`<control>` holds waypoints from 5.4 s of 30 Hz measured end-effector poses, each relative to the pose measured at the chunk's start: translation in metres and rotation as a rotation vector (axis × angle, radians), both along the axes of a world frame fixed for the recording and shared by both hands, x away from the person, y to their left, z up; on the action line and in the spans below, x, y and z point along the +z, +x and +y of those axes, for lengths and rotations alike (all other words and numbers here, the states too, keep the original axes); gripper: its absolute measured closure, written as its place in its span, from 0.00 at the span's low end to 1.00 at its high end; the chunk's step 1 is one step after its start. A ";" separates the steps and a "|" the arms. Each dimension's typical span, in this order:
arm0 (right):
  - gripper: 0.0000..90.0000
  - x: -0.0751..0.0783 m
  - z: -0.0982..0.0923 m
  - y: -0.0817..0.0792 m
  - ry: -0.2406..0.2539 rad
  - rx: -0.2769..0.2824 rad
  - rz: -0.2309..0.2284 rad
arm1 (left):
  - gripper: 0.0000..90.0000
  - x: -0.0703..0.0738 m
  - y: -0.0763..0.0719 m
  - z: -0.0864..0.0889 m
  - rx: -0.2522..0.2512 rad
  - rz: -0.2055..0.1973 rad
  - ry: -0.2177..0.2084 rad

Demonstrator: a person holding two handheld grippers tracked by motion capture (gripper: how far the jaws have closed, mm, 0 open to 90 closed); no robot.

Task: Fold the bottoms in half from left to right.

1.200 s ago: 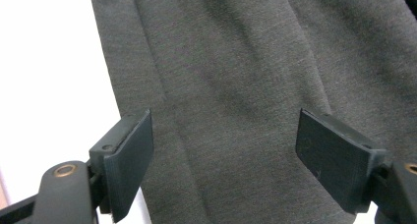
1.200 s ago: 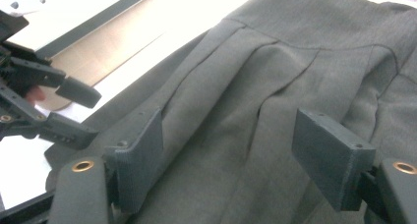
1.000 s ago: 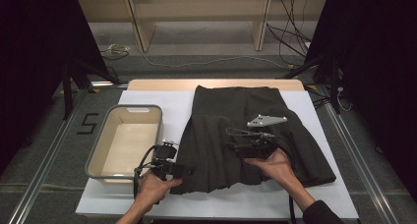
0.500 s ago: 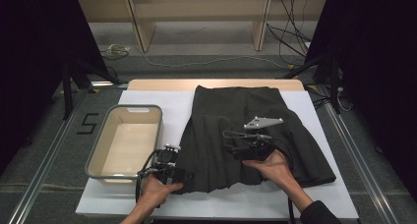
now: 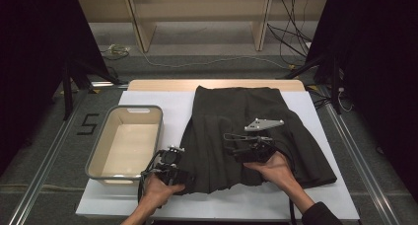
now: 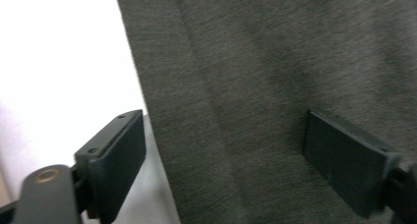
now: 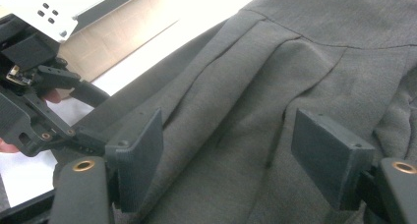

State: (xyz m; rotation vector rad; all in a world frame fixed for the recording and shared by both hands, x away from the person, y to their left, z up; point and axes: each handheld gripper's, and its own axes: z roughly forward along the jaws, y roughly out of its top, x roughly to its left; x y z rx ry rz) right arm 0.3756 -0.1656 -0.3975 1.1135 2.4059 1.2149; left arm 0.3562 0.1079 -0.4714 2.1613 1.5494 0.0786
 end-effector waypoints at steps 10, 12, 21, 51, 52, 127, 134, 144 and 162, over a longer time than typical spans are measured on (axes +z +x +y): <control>0.32 -0.002 0.004 0.001 -0.011 0.002 0.002 | 0.45 0.001 -0.001 -0.002 -0.043 -0.017 -0.070; 0.32 -0.002 0.006 0.001 -0.016 0.002 0.005 | 0.54 0.000 0.000 0.000 -0.045 -0.024 -0.070; 0.33 -0.004 0.011 0.003 -0.018 0.013 0.015 | 0.79 -0.003 0.001 -0.007 -0.060 -0.090 -0.059; 0.34 -0.002 0.003 0.003 -0.015 0.004 0.008 | 0.50 0.002 0.007 -0.001 -0.043 -0.078 -0.040; 0.34 -0.002 0.003 0.003 -0.016 0.004 0.007 | 0.44 0.001 0.007 -0.001 -0.033 -0.067 -0.033; 0.28 0.040 0.093 0.102 -0.118 -0.071 0.127 | 0.98 0.096 -0.014 -0.025 -0.157 -0.353 -0.276; 0.27 0.037 0.105 0.112 -0.136 -0.076 0.142 | 0.98 0.101 -0.016 -0.031 -0.172 -0.378 -0.265; 0.28 0.026 0.107 0.128 -0.135 -0.107 0.182 | 0.98 0.105 -0.018 -0.032 -0.176 -0.386 -0.279; 0.61 0.015 0.107 0.142 -0.165 -0.128 0.232 | 0.98 0.114 -0.020 -0.035 -0.189 -0.398 -0.304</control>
